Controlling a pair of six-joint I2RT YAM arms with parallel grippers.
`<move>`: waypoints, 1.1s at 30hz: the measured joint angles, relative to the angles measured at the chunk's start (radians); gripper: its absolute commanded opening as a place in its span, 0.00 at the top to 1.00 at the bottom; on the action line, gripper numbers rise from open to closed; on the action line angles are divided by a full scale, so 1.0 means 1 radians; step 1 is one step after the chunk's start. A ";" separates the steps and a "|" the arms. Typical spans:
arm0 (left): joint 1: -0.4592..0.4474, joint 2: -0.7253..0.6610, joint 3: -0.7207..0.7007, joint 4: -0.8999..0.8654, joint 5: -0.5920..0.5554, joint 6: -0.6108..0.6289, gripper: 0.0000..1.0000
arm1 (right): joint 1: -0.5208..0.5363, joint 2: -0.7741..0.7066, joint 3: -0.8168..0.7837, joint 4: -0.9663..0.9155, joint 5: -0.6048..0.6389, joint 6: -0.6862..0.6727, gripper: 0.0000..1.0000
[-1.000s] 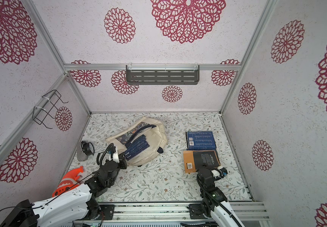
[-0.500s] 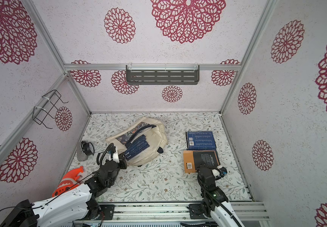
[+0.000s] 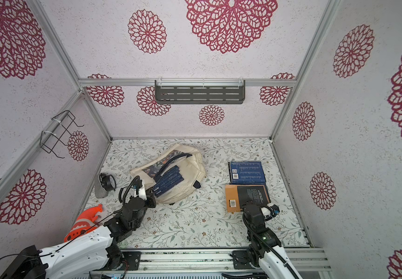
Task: Take out the books from the canvas bag
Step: Place the book on the book.
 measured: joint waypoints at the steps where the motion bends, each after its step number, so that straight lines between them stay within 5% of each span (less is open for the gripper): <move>1: 0.000 0.000 0.000 0.000 0.000 0.000 1.00 | -0.002 0.000 0.000 0.000 0.002 0.001 0.49; 16: 0.000 0.002 0.001 0.000 0.001 0.000 1.00 | -0.083 0.109 0.000 0.029 0.016 0.016 0.50; 25: 0.000 0.009 0.010 -0.010 0.004 0.000 1.00 | -0.126 0.114 0.077 -0.074 0.012 0.016 0.27; 33: 0.000 0.012 0.016 -0.019 0.007 -0.001 1.00 | -0.132 0.182 0.138 -0.138 -0.058 0.014 0.19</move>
